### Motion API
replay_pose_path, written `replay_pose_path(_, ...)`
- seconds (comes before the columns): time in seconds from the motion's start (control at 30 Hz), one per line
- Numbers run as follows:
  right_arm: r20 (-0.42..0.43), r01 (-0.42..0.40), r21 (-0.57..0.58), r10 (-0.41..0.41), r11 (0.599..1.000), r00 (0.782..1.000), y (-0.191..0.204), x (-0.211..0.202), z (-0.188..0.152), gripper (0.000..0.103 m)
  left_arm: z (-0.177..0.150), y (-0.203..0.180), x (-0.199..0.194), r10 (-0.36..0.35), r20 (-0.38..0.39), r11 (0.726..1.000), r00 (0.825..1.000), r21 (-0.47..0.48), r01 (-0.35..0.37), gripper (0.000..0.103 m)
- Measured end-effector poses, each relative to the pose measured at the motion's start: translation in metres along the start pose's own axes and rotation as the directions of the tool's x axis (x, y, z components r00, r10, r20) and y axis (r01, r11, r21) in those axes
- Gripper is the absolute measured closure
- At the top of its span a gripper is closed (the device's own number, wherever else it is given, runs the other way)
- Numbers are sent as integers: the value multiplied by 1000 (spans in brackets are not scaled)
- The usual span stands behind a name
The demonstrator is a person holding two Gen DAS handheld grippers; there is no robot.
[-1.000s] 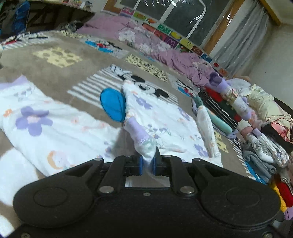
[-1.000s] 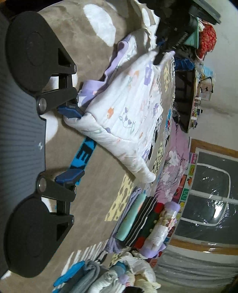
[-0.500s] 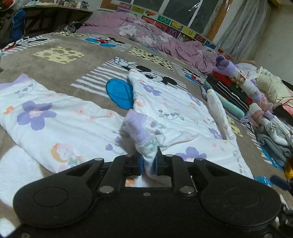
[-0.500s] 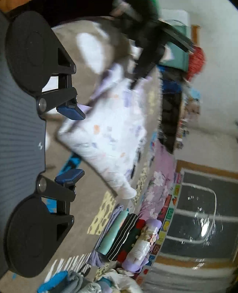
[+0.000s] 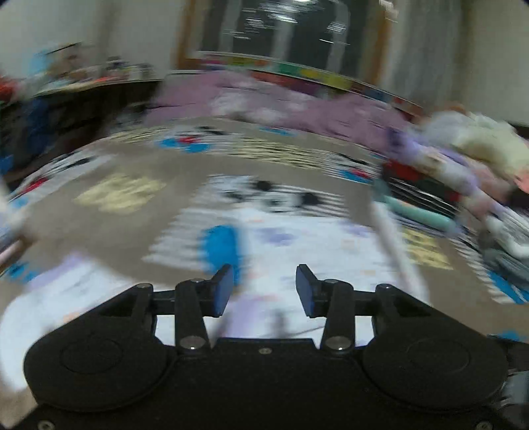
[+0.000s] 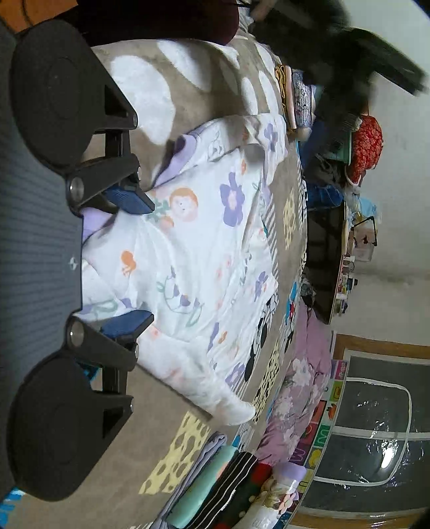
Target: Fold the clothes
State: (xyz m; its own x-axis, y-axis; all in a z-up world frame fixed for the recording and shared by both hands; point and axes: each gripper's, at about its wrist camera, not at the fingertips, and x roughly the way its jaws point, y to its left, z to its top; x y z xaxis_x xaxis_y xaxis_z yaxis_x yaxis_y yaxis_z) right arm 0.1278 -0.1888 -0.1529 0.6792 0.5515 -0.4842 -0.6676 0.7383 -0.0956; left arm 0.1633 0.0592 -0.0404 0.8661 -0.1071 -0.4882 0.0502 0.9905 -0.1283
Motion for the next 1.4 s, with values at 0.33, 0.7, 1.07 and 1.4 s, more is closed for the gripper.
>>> replay_pose_path(0.33,9,-1,-39,1,999,1000,7,3,1,37,29,-166,114,-234,-183,857,955,424,292,71)
replay_pose_path(0.7,-35,-55,-129,51,990,998,19,5,3,37,22,-135,205,-134,-355,908,925,330,259,73)
replay_pose_path(1.07,119,-259,71,250,963,961,-20,-26,11,42,50,-138,198,-173,-317,897,933,341,282,73)
replay_pose_path(1.4,125,-91,253,61,963,990,-50,-7,-1,31,51,-143,262,-144,-416,911,898,300,285,78)
